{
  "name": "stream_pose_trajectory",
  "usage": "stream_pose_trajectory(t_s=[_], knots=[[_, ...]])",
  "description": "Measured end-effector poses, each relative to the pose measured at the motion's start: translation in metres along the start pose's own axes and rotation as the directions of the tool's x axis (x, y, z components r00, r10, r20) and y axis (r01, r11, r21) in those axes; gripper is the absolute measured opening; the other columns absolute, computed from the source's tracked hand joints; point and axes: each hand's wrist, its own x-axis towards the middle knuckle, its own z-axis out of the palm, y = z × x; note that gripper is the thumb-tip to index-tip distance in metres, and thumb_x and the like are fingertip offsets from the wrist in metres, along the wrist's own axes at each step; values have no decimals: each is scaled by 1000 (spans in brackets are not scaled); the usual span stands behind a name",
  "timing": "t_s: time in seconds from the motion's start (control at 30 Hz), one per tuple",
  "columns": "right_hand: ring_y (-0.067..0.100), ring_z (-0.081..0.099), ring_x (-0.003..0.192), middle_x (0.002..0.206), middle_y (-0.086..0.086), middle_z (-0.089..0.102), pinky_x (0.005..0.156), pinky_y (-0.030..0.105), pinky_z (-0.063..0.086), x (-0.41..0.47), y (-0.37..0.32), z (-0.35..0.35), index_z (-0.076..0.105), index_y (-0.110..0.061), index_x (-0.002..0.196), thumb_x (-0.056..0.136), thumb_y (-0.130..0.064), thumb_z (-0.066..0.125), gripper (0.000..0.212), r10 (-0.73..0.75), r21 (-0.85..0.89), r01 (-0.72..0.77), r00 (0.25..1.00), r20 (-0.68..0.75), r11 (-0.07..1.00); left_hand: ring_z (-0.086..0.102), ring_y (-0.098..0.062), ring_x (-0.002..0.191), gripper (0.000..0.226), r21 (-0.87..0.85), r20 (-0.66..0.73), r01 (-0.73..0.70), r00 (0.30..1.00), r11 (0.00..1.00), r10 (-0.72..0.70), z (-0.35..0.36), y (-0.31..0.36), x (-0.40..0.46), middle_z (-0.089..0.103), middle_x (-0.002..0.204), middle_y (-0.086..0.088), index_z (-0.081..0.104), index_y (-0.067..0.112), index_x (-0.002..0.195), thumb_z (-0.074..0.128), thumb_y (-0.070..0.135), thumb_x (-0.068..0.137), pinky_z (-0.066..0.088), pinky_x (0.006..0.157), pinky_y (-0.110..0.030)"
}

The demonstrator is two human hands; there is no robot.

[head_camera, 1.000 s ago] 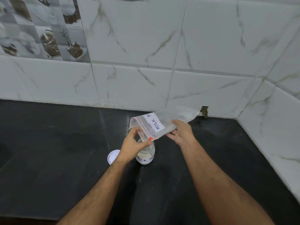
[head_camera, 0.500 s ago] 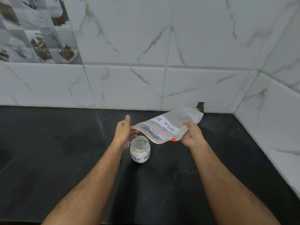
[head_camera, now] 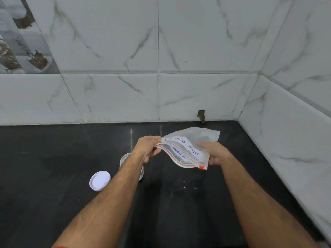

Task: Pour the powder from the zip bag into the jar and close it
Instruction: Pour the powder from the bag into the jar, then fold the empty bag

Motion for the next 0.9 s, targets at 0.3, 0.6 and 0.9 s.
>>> stream_pose_trajectory(t_s=[0.3,0.6,0.9], knots=[[14,63,60,95,14,66,44,24,51,-5,0,-22,40,-15,142,88,-4,70,62,-41,-225,53,998,57,973,67,-9,52,13,89,-185,-4,983,996,21,16,-22,13,71,71,-7,70,6,77,66,0,89,57,51,-18],[12,67,51,74,13,72,43,20,54,-8,-30,-38,67,5,109,94,-4,60,19,-106,191,79,985,137,978,63,-9,41,14,52,-185,79,980,996,-68,16,2,15,69,58,-10,69,-2,82,64,5,93,54,46,-18],[29,77,91,116,17,74,60,29,61,-9,-76,-51,54,-7,93,94,1,44,13,-306,425,159,903,302,891,68,-7,61,43,-66,336,-11,941,998,32,-2,68,3,73,86,-7,71,4,105,66,41,84,55,52,-15]])
